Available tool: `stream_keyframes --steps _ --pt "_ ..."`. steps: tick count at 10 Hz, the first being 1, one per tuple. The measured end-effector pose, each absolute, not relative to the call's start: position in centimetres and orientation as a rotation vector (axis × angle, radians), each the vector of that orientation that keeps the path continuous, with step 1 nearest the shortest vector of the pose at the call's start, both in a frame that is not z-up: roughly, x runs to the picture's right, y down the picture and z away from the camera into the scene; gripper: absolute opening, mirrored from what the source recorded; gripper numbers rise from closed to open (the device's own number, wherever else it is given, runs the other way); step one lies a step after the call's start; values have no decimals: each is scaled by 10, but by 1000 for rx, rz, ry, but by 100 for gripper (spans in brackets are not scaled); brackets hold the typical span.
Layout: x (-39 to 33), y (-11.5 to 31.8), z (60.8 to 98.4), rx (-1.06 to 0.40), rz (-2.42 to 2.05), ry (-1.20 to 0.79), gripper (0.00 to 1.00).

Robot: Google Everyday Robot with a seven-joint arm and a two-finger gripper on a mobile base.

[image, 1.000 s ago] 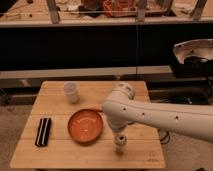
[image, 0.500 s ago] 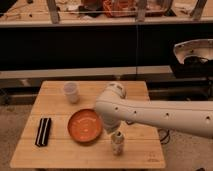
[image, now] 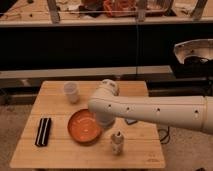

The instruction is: Knock the bottle over

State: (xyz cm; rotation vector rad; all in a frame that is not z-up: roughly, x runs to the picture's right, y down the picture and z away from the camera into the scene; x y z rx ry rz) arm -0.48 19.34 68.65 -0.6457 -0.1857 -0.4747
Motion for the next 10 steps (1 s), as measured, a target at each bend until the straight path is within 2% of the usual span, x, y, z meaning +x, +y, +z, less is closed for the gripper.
stream_keyframes --steps 10 --pt "10 193 686 -653 -476 -212 0"
